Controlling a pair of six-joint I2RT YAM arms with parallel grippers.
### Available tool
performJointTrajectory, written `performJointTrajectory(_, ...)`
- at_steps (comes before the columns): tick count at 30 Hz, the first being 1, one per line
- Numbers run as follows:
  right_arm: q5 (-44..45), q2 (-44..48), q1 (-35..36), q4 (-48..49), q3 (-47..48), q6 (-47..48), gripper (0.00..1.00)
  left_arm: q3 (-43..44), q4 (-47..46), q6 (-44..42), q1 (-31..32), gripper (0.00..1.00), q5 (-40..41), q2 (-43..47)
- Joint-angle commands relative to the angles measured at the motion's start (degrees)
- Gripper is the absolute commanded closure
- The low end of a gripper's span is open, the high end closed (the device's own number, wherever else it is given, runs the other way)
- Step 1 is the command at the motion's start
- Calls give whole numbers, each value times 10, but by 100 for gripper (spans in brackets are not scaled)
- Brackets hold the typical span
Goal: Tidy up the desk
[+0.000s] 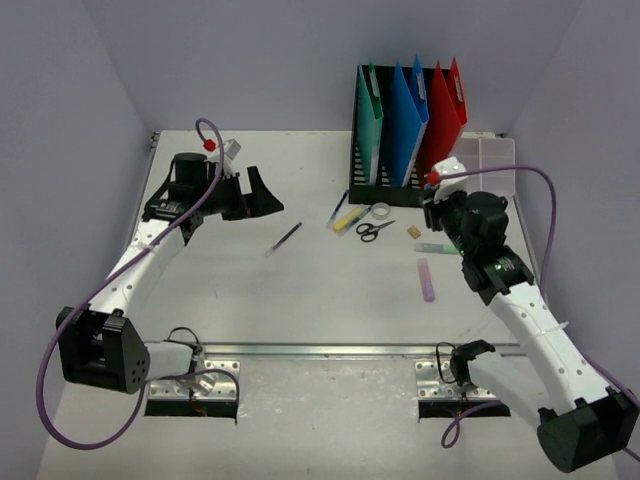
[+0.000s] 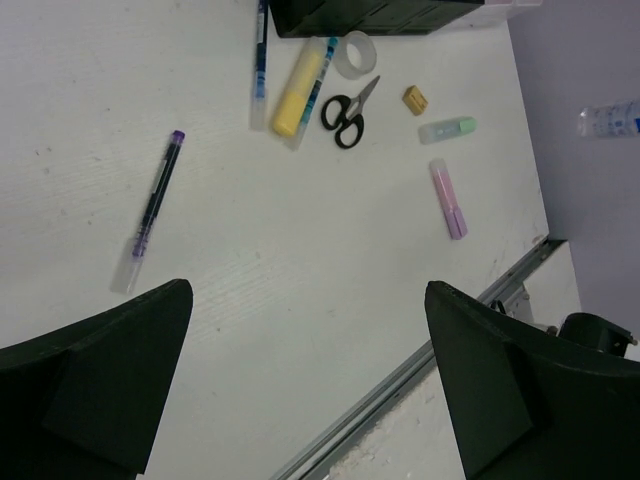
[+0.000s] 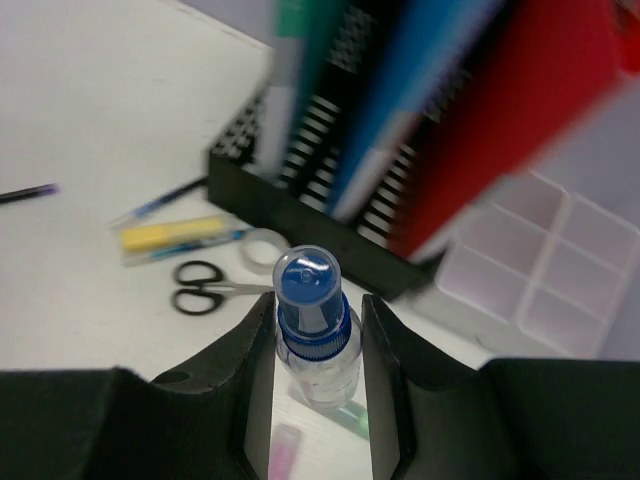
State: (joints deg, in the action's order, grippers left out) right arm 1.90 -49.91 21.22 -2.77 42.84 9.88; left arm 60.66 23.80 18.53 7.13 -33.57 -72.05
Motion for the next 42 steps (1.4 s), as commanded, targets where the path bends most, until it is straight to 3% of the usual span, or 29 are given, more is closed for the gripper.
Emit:
performJointTrajectory(1, 119, -37, -84, -26, 94, -147, 100, 12, -47, 4, 9, 0, 26, -11)
performJointTrajectory(6, 101, -109, -177, -54, 166, -211, 100, 6, -59, 5, 10, 0, 43, -12)
performJointTrajectory(13, 48, -218, -255, 7, 254, -235, 100, -8, -71, -7, 10, 0, 80, -13)
performJointTrajectory(28, 36, -460, -263, 221, 364, -188, 100, -22, -101, -14, 10, 0, 114, -28)
performJointTrajectory(42, 57, -590, -266, 287, 424, -191, 100, -22, -101, -29, 10, 0, 124, -64)
